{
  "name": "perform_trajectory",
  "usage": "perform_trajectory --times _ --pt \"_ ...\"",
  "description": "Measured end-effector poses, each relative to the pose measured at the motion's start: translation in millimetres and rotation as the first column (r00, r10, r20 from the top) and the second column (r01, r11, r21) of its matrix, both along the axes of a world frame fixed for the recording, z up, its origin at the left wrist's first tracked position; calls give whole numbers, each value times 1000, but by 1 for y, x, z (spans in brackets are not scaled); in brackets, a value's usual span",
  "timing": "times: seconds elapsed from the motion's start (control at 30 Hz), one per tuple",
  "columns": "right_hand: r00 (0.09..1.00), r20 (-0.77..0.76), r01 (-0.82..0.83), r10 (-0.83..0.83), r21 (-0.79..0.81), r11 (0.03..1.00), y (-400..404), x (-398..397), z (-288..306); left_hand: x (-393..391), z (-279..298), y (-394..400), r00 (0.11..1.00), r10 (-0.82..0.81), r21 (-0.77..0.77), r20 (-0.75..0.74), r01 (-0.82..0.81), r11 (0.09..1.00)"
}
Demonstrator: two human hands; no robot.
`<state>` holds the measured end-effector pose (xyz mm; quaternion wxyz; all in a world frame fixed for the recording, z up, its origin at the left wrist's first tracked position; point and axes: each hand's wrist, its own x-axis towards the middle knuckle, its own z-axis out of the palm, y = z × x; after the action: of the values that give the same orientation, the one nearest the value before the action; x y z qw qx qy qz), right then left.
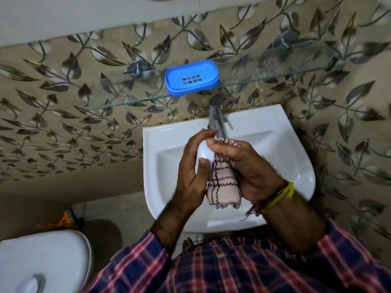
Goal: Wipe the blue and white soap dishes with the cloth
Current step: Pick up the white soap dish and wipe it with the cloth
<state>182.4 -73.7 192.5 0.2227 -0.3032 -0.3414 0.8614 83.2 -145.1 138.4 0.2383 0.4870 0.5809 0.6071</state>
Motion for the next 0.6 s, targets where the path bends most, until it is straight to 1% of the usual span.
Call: perform_trajectory --times 0.03,0.07,0.1,0.17,0.23,0.27,0.3,0.4,0.53,0.6 --pt "1000 12 11 -11 12 1000 -2 -3 0 2 3 3 997 36 0 63 -36 999" --pt "999 18 27 -27 34 999 -4 -4 -1 2 5 5 994 65 -12 83 -64 998" --pt "999 20 34 -36 92 995 -6 -4 -2 0 5 6 993 75 -14 94 -74 997" --pt "1000 1 -6 6 238 971 -10 0 -6 -7 4 3 985 55 4 164 -56 998" --pt "996 -6 -81 89 360 929 -13 6 -10 -7 4 -3 954 25 -13 299 -22 1000" --pt "992 0 -114 123 379 918 -13 8 -10 -5 3 -6 937 17 -35 348 -5 999" --pt "989 3 -136 145 366 921 -10 10 -12 -2 3 -8 921 12 -54 389 10 998" --pt "985 -35 -150 167 289 945 -4 10 -10 1 12 -7 872 2 -76 489 40 996" --pt "975 13 -206 220 413 887 -1 11 -8 0 19 -6 858 -15 -49 513 47 998" --pt "984 -20 -157 177 370 916 -2 10 -7 5 18 -8 850 -8 -69 526 52 996"
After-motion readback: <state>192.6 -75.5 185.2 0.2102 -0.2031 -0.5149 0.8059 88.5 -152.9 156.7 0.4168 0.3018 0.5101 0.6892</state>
